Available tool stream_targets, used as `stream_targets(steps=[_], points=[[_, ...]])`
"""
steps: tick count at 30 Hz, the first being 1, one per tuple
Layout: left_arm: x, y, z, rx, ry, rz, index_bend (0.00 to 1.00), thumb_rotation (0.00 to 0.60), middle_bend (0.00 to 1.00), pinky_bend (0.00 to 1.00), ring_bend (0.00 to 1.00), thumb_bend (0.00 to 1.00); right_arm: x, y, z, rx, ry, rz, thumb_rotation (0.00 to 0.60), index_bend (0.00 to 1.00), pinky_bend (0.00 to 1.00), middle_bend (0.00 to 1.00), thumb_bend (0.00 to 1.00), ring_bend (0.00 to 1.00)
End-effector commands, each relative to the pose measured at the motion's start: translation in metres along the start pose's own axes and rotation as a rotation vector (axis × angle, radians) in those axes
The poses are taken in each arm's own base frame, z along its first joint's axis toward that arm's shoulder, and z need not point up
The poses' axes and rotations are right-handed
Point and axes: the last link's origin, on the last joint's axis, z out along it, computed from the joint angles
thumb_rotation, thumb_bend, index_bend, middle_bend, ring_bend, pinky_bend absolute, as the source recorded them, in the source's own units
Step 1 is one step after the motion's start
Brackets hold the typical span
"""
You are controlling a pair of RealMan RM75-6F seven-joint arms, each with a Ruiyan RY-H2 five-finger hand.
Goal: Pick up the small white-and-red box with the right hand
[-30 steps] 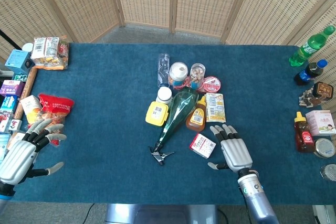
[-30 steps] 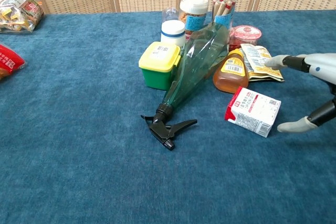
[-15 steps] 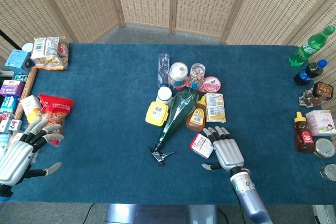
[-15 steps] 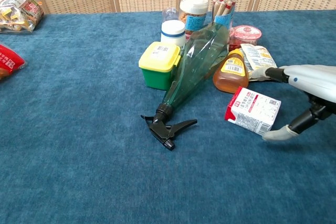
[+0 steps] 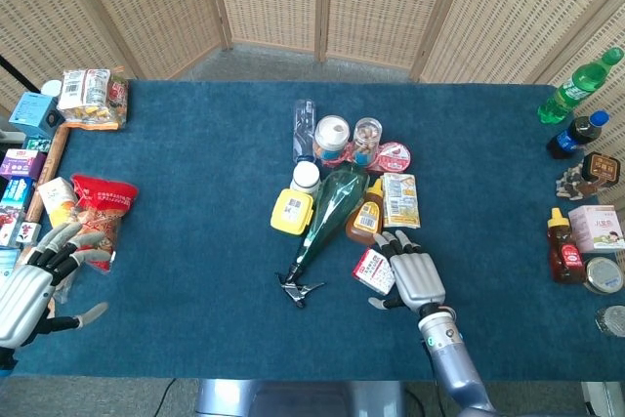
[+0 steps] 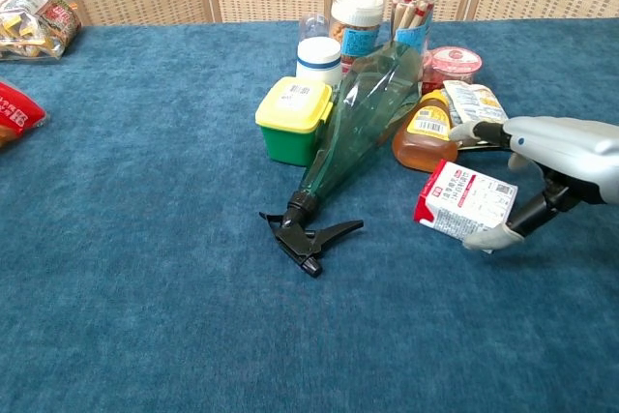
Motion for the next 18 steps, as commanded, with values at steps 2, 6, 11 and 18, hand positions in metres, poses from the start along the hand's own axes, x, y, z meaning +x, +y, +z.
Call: stream_targets(steps=[2,6,11,18], points=[[0.001,0.000,-0.001,0.002,0.003,0.001,0.31,0.600,0.20,0.00,0.00,0.24,-0.003,0.000,0.005,-0.021,0.006,0.010,0.476,0.00,0.46,0.17,0.00,0.15],[0.003,-0.001,-0.003,0.003,0.011,0.003,0.31,0.600,0.20,0.00,0.00,0.24,-0.003,-0.001,0.008,-0.042,0.030,0.046,0.498,0.04,0.72,0.42,0.00,0.44],[0.002,-0.001,-0.005,0.005,0.008,0.003,0.31,0.600,0.20,0.00,0.00,0.24,0.000,0.001,0.011,-0.068,0.064,0.091,0.581,0.27,0.99,0.67,0.00,0.81],[0.002,-0.001,-0.005,0.007,0.009,0.003,0.31,0.600,0.20,0.00,0.00,0.24,0.009,0.013,0.009,-0.085,0.073,0.122,0.599,0.36,1.00,0.76,0.00,0.91]])
